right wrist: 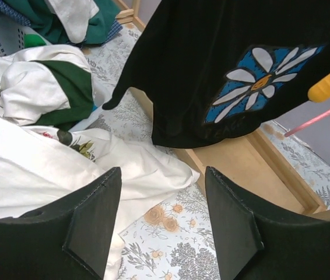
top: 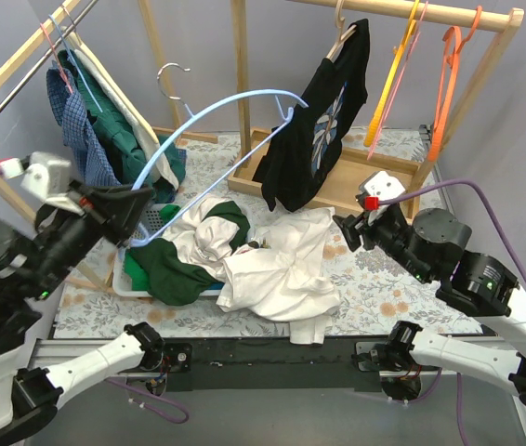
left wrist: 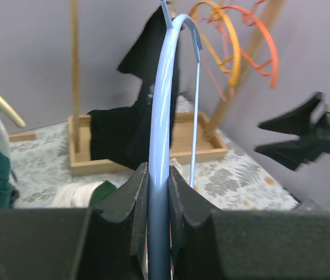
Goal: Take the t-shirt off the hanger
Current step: Place the hanger at the clothesline, then pick up the T-shirt from the center of the board, then place the T-shirt in the bin, then pick up the hanger from the clothesline.
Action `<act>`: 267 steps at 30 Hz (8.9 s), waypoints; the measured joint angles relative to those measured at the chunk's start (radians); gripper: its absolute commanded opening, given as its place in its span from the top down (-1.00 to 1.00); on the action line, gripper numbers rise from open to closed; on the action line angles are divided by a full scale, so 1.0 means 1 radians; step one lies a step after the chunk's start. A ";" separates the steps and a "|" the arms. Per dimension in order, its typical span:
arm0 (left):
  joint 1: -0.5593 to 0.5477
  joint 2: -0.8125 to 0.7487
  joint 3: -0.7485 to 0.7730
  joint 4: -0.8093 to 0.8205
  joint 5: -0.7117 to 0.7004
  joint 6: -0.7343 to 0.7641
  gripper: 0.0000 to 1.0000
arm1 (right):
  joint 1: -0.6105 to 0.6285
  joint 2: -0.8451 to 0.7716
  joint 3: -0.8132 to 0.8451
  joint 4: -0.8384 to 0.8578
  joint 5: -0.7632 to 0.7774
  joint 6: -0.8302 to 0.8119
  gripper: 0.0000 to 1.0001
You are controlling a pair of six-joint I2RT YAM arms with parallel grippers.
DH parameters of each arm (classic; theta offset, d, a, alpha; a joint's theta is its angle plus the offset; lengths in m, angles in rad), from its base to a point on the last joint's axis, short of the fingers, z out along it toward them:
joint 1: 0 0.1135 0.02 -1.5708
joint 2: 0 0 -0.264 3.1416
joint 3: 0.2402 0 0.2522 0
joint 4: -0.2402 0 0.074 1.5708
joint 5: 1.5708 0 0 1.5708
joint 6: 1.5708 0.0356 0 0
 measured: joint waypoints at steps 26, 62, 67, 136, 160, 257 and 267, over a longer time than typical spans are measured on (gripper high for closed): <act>0.001 0.539 -0.067 0.647 -0.226 0.373 1.00 | 0.000 0.106 -0.198 0.087 -0.183 0.165 -0.26; 0.016 0.861 0.132 0.843 -0.207 0.581 1.00 | 0.024 0.112 -0.320 0.192 -0.297 0.303 -0.22; 0.027 0.883 0.186 0.816 -0.203 0.568 1.00 | 0.026 0.114 -0.320 0.203 -0.301 0.309 -0.22; 0.101 0.195 -0.423 0.354 0.023 0.010 -0.96 | -0.064 0.404 -0.473 0.225 -0.203 0.466 0.97; 0.101 0.172 -0.173 0.469 -0.073 0.083 -0.96 | 0.014 0.697 0.337 0.271 -0.528 0.235 0.97; 0.101 0.961 0.238 0.899 0.288 0.021 -0.84 | 0.216 0.152 -0.443 0.093 -0.013 0.789 -0.68; 0.098 1.123 0.383 0.822 0.233 0.083 -0.58 | 0.218 0.131 -0.499 0.082 -0.007 0.826 -0.68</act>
